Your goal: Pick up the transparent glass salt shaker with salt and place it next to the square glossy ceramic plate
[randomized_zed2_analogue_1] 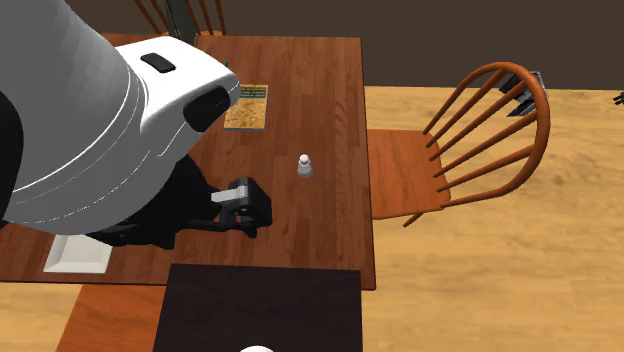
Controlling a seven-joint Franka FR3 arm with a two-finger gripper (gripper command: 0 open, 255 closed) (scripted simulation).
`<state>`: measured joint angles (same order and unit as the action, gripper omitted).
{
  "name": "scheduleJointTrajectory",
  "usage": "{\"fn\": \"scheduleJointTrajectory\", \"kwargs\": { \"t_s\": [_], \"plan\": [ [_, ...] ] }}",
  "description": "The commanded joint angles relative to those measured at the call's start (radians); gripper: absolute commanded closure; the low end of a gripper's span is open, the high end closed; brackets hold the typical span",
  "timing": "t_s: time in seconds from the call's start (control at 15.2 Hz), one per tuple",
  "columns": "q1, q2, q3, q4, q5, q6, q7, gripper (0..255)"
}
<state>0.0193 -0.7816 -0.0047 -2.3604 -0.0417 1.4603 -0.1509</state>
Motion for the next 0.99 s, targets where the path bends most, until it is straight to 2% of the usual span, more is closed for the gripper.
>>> {"fn": "scheduleJointTrajectory", "kwargs": {
  "t_s": [0.0,0.46,0.92],
  "plan": [
    [0.000,0.000,0.000,0.000,0.000,0.000,0.000,0],
    [-0.006,0.183,-0.051,-0.058,-0.024,0.222,-0.059,0],
    [-0.008,0.420,-0.097,-0.048,-0.030,0.429,-0.119,0]
  ]
}}
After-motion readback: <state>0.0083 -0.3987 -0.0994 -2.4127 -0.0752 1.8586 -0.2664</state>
